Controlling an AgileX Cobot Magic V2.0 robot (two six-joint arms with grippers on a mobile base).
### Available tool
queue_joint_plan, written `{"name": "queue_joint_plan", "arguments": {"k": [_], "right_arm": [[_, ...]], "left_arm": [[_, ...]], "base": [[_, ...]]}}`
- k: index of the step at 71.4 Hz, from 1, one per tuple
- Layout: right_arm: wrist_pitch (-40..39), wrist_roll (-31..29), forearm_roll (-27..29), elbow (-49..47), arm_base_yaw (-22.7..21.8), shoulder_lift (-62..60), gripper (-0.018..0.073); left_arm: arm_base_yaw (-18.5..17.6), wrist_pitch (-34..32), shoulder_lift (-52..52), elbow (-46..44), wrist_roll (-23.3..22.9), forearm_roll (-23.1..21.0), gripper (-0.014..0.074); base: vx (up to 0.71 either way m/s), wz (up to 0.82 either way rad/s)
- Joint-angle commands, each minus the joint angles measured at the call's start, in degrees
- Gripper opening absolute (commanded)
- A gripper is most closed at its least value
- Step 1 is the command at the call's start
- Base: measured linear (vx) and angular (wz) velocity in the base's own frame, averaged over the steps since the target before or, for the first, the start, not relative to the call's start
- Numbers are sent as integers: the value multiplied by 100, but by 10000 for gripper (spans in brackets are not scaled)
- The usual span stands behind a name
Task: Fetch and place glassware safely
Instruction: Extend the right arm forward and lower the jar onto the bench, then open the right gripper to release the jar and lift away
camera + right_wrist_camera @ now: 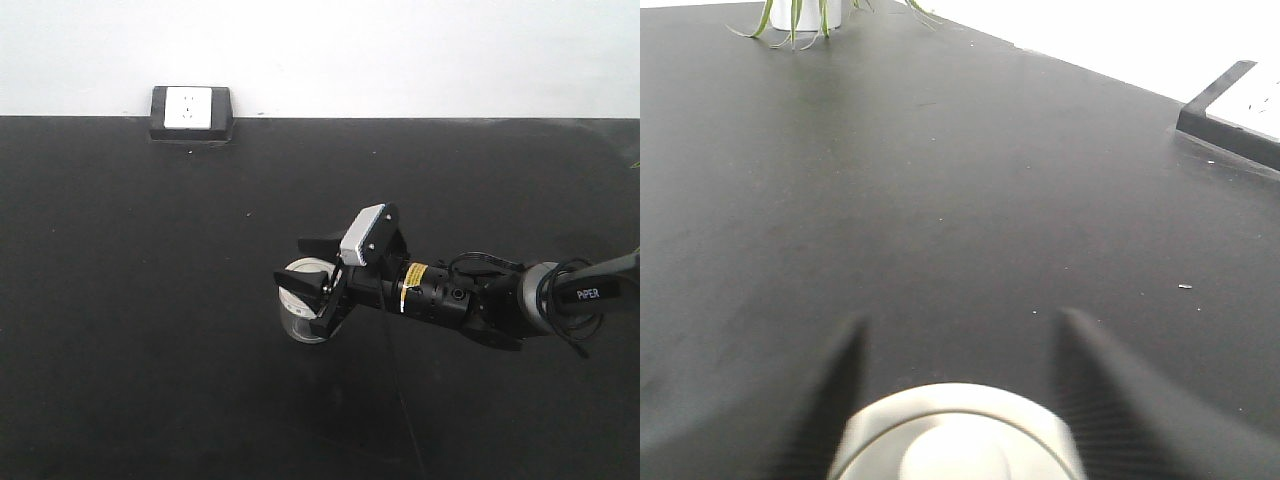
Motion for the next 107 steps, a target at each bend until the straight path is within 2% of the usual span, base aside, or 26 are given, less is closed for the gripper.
{"name": "queue_joint_plan", "arguments": {"k": [1, 12, 24, 35, 52, 70, 78, 89, 99, 107], "right_arm": [[-378, -9, 170, -134, -44, -279, 587], [-384, -9, 170, -134, -44, -279, 673], [-397, -9, 160, -113, -44, -334, 664], [-391, 62, 48, -107, -44, -557, 617], [-96, 496, -105, -107, -44, -1182, 503], [978, 1283, -266, 120, -44, -2103, 375], [1425, 1402, -258, 437, -44, -2641, 246], [1802, 1467, -183, 980, -86, -3420, -16], [2256, 1550, 441, 1573, -97, -4145, -7], [2677, 1345, 951, 2009, -97, -4764, -4]], "left_arm": [[-29, -415, 53, -154, -40, -42, -7], [-29, -415, 53, -154, -40, -42, -7], [-29, -415, 53, -154, -40, -42, -7], [-29, -415, 53, -154, -40, -42, -7], [-29, -415, 53, -154, -40, -42, -7], [-29, -415, 53, -154, -40, -42, -7], [-29, -415, 53, -154, -40, -42, -7], [-29, -415, 53, -154, -40, -42, -7], [-29, -415, 53, -154, -40, -42, -7], [-29, -415, 53, -154, -40, -42, -7]], "base": [[0, 0], [0, 0], [0, 0], [0, 0], [0, 0], [0, 0], [0, 0], [0, 0], [0, 0], [0, 0]]}}
